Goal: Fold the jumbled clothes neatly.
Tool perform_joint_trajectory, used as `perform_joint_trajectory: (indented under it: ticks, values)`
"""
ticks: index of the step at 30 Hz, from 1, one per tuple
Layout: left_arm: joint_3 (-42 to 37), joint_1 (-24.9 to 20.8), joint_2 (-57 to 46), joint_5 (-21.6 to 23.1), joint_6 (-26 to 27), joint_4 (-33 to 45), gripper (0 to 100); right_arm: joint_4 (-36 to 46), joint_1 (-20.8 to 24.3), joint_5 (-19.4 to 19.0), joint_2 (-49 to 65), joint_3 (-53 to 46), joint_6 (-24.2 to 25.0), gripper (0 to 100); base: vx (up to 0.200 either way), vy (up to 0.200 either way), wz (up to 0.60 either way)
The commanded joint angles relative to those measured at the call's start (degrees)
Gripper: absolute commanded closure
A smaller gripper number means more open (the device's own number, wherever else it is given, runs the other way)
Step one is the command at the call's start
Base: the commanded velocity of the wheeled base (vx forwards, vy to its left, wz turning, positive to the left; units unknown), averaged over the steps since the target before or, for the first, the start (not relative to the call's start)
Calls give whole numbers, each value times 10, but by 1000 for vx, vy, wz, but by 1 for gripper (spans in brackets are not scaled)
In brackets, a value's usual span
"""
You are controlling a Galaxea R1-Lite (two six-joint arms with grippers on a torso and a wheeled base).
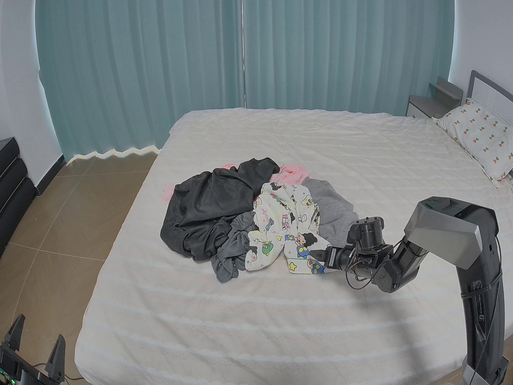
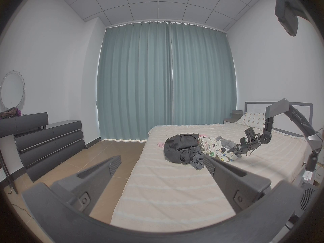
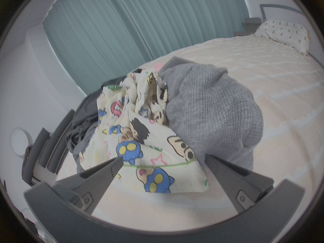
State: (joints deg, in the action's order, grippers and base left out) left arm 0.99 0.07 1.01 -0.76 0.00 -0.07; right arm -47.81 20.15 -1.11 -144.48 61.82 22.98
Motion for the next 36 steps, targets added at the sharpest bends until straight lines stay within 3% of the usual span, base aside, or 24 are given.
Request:
perform_joint_trajectory:
  ticks: [1,11,22,27,36]
  values:
    - [-9,0,-10,0,0,0,0,15,10,-5,2,25,-7,0,0,0,0]
    - [-9,0,-10,0,-1,0,0,120,18,-16,3,72,-9,0,0,0,0]
    - [-9,0,-10,0,-1,0,0,195,16,30,-20,152,-50,0,0,0,0]
    - [-9,0,-10,0,-1,0,0,270,19,31,-29,202,-58,0,0,0,0]
    - [-9,0,-10,0,-1,0,0,307,45,31,-35,224,-75,0,0,0,0]
